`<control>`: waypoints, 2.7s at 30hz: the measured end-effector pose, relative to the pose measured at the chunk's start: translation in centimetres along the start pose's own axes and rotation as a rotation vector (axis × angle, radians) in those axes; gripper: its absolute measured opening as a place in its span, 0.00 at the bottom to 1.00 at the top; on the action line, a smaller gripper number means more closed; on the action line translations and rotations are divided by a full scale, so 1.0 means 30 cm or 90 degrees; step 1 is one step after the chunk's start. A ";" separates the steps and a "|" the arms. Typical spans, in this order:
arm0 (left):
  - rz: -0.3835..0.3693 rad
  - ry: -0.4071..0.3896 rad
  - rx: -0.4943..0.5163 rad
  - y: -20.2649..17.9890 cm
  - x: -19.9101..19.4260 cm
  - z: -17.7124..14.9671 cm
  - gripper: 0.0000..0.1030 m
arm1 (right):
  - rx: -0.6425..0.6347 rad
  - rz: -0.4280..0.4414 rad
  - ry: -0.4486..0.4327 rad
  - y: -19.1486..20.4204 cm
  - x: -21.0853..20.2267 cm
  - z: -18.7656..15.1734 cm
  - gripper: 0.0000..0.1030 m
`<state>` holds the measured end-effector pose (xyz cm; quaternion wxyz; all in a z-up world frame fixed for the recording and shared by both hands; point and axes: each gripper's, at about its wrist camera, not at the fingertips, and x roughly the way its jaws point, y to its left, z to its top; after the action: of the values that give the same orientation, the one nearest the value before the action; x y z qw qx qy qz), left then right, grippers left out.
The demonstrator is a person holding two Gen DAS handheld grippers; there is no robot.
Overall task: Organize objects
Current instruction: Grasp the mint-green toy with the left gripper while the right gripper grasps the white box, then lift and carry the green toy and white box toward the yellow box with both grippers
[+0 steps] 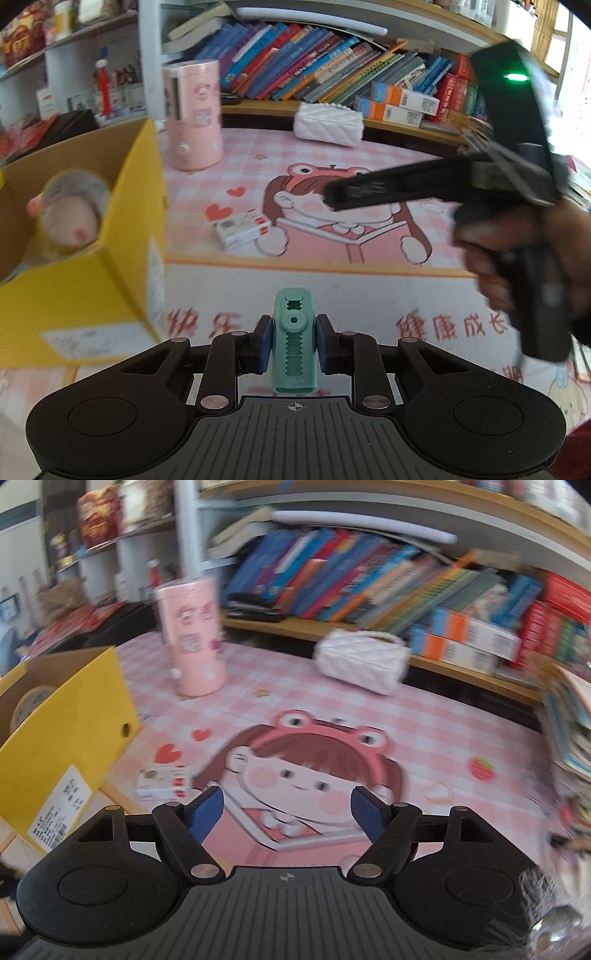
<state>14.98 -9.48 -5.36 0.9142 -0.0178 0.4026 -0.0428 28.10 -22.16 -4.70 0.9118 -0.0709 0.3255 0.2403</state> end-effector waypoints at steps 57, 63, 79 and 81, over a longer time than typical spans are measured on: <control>-0.107 -0.094 -0.004 0.370 -0.359 -0.186 0.22 | 0.170 -0.125 0.034 0.431 -0.503 -0.237 0.50; -0.117 -0.085 0.006 0.426 -0.411 -0.248 0.22 | 0.176 -0.128 0.054 0.542 -0.530 -0.302 0.50; -0.086 -0.101 -0.012 0.591 -0.528 -0.344 0.22 | 0.127 -0.078 0.087 0.806 -0.535 -0.344 0.50; -0.082 -0.106 -0.017 0.610 -0.537 -0.348 0.22 | 0.113 -0.069 0.089 0.837 -0.531 -0.339 0.50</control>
<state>-2.38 10.27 -1.80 0.9395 -0.0592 0.3241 -0.0942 -0.45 -9.35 -1.93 0.9011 -0.0241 0.4041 0.1557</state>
